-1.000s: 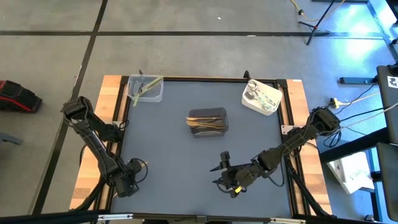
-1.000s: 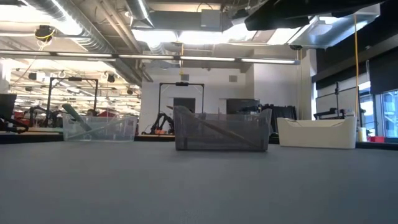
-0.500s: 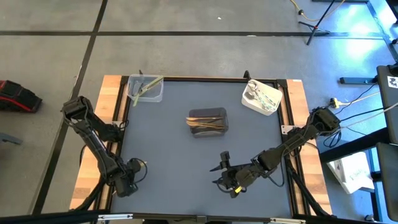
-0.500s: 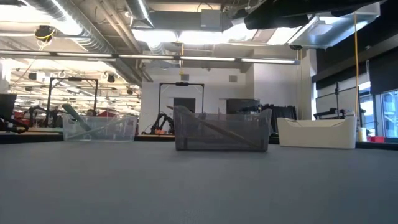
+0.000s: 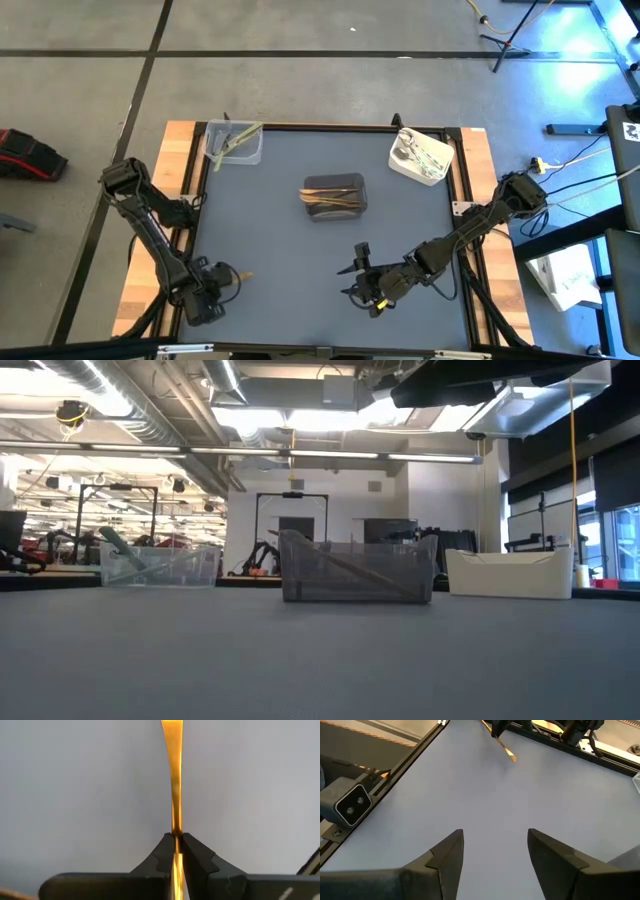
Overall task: Sort silverware by color (type)
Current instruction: Put the gold knife into the black bin
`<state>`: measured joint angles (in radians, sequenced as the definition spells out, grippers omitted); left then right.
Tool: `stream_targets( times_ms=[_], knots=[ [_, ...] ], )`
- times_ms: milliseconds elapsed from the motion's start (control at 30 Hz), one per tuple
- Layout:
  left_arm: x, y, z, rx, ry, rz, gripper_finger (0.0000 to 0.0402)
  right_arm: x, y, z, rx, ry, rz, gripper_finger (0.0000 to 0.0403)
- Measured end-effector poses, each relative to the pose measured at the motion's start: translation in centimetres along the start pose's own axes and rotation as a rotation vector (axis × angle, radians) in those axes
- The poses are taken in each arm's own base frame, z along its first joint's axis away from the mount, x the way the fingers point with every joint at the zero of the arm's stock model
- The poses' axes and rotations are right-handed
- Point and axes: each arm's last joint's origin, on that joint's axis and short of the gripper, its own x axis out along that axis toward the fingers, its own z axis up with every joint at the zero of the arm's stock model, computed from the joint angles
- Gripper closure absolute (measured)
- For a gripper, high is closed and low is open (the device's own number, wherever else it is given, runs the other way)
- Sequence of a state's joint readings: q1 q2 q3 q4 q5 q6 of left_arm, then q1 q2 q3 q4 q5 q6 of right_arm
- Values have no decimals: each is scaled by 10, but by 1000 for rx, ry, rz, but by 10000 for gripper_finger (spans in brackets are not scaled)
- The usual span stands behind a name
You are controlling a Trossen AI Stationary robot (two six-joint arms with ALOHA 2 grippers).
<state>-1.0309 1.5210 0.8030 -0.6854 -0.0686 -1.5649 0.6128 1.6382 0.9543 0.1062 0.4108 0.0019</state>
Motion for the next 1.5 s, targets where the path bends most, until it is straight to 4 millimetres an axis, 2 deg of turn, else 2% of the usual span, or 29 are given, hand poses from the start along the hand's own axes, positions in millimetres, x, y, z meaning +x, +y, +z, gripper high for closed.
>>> stream_targets(
  times_ms=[267, 433, 633, 867, 1167, 1300, 1500],
  knots=[
    [-6, -7, 11, 37, -60, -25, 385, 0, 0, 0, 0, 2, 0, 194],
    [-17, -18, 26, 108, -125, -55, 385, 0, 1, -2, 1, 16, 1, 194],
    [-44, -36, 64, 212, -254, -95, 385, -2, 5, -9, -5, 87, 68, 196],
    [-81, -48, 118, 363, -476, -83, 385, -1, 6, -19, 0, 115, 94, 226],
    [-100, -27, 194, 484, -677, 22, 385, -2, 4, -69, 134, 181, 50, 240],
    [-106, -11, 227, 532, -787, 109, 385, -3, 4, -82, 196, 223, 38, 240],
    [-114, 16, 270, 540, -906, 241, 385, -4, 3, -90, 251, 214, 33, 240]
  ],
)
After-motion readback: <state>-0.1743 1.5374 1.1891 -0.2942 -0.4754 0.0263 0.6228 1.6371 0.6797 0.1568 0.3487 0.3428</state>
